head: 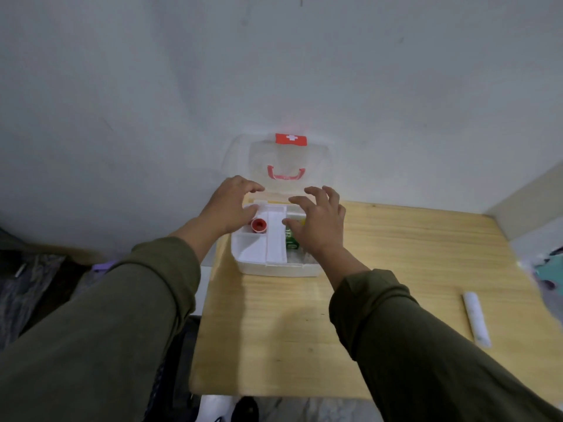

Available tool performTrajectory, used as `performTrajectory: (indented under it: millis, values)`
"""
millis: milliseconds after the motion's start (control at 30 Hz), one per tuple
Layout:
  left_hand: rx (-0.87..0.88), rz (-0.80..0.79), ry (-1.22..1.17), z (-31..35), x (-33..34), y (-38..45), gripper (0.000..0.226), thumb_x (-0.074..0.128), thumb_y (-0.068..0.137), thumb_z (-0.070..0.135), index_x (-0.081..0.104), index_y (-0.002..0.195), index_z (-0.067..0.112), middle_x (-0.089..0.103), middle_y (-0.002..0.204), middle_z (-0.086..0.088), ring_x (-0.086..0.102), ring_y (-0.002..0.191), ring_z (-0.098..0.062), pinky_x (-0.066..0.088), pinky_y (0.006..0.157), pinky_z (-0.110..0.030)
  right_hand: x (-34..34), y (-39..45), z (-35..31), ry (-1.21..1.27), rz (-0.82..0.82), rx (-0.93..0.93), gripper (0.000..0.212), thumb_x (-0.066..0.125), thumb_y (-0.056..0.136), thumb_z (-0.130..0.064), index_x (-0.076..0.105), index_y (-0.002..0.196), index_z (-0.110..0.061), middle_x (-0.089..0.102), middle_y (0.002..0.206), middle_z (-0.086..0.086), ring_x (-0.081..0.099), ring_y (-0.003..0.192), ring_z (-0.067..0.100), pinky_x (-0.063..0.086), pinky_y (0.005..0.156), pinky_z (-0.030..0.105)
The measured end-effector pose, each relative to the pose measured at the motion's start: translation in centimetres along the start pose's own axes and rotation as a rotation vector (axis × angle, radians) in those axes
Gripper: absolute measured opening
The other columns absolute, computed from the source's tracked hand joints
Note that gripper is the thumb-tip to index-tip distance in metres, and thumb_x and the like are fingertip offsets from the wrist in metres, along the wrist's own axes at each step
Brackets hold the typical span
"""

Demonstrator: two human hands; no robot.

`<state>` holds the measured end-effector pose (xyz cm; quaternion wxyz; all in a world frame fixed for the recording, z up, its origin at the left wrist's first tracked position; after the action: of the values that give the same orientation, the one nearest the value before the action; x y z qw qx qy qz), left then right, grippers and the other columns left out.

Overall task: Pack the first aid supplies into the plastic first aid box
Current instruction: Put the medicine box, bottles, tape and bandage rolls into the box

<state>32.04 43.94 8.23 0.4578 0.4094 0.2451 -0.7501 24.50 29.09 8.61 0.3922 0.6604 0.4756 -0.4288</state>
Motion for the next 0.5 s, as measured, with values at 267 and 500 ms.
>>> performTrajectory:
  millis: [267, 500]
  values:
    - [0.152, 0.0, -0.054, 9.9, 4.0, -2.8, 0.037, 0.065, 0.084, 0.021, 0.06, 0.12, 0.022, 0.055, 0.123, -0.005, 0.046, 0.121, -0.022, 0.036, 0.101, -0.033, -4.3, -5.8, 9.1, -0.047, 0.015, 0.102, 0.047, 0.064, 0.082, -0.045, 0.055, 0.126, -0.03, 0.04, 0.141, -0.002, 0.018, 0.139, 0.026, 0.025, 0.105, 0.044]
    - [0.236, -0.101, -0.043, 15.8, 12.7, -7.2, 0.037, 0.068, 0.083, 0.028, 0.06, 0.12, 0.024, 0.057, 0.122, -0.001, 0.046, 0.12, -0.019, 0.035, 0.104, -0.033, -3.8, -13.2, 17.1, -0.058, -0.056, 0.202, 0.049, 0.066, 0.08, -0.045, 0.055, 0.126, -0.03, 0.04, 0.141, -0.003, 0.019, 0.138, 0.024, 0.024, 0.106, 0.042]
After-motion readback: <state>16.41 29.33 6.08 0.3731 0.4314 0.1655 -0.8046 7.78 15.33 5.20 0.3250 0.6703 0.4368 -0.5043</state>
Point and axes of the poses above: each hand's wrist, its own y-axis towards the middle knuckle, its own x-axis out of the palm, z = x × y, the point moved 8 cm from there along y, towards the middle knuckle
